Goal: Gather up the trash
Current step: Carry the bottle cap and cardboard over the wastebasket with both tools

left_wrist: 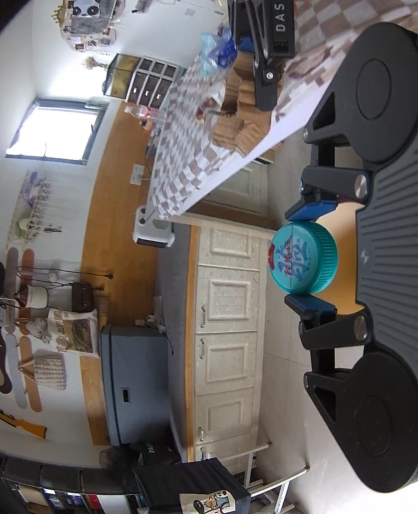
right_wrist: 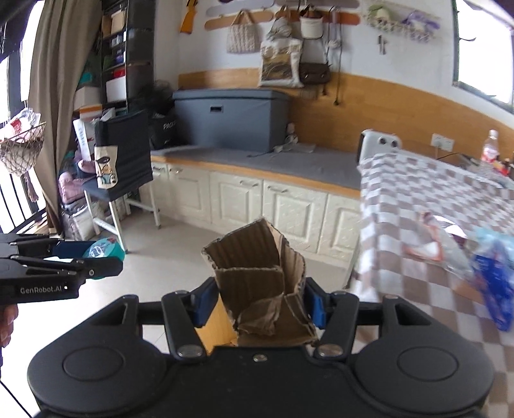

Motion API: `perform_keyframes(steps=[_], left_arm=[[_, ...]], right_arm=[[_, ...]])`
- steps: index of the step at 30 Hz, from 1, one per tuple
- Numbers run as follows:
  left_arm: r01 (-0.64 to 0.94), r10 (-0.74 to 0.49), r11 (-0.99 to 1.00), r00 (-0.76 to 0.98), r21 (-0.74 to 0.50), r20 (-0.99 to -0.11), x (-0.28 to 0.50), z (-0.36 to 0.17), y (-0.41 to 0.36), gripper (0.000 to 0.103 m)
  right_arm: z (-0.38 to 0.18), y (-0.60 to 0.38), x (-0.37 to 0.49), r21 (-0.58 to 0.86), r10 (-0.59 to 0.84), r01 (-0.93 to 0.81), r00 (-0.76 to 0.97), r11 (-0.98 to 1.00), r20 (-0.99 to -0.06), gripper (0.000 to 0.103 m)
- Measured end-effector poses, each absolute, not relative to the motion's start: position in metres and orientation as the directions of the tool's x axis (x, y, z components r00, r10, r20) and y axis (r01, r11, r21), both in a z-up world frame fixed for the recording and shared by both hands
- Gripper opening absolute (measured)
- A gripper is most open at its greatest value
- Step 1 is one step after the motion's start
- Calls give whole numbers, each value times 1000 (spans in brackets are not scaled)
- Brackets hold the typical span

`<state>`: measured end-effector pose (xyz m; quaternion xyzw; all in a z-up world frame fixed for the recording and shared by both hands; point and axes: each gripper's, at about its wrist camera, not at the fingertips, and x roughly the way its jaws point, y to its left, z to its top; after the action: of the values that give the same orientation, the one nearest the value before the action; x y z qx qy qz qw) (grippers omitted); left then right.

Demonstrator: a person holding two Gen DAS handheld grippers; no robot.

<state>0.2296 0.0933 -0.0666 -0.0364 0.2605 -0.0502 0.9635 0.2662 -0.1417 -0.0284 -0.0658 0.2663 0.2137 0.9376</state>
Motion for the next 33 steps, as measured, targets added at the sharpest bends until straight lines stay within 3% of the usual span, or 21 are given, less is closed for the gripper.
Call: perform_keyframes(steps=[15,33], left_arm=[[23,-97,992,759,-123,-643,322,-108,126,50],[9,-132,988,581,-156,-803,395,-188,126,50]], right_arm=[[-85,-73,399,158,385,-402,581,902,-717,58],[-170,-65,452,113,272,-355,437,928,-858,58]])
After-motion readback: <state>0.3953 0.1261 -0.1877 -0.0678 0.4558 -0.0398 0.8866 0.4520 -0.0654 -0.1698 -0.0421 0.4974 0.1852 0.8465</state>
